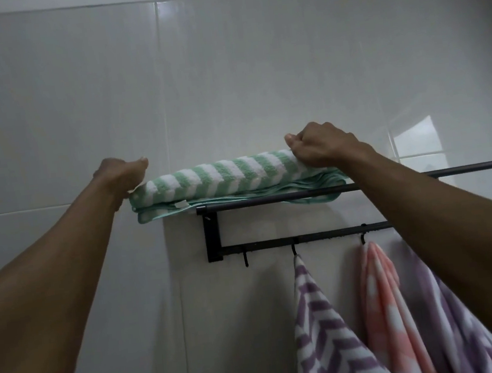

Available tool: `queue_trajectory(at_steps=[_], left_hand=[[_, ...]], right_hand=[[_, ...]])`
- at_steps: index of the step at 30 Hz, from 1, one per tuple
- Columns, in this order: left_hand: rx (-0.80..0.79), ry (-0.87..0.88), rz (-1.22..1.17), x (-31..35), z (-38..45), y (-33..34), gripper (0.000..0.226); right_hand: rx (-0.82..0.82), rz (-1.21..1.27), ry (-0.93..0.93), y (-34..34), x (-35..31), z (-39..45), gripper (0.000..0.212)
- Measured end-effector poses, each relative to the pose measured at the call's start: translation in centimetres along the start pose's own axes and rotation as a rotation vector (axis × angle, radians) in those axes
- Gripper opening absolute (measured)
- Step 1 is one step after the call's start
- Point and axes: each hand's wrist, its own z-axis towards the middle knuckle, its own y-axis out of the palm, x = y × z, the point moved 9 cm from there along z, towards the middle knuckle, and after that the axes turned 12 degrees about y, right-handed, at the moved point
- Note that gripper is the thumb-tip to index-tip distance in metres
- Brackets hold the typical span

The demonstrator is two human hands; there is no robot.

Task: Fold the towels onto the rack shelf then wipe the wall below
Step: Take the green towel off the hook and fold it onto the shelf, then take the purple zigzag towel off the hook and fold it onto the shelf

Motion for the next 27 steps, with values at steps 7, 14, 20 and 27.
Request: queue_trajectory(at_steps=[7,14,20,27], left_hand=[[0.163,0.278,0.082,6.6,-4.1,0.0,0.037],[0.279,0.358,0.088,11.3,-12.3,1.6,0.032],[0.316,0.379,0.115,12.9,-22.1,3.9,0.024],[0.081,0.156,0.095,7.6,-32.1,9.8,0.020]], right_hand=[[0.053,0.059,-0.085,-1.8,0.0,-3.4,0.037],[0.010,0.198,-0.168,-4.8,3.3,-8.0,0.040],[-0.089,0.306,-0.190,-5.6,9.0,-13.4,0.025],[-0.365,0.346,-0.118,-2.2,17.3,-20.8,0.017]])
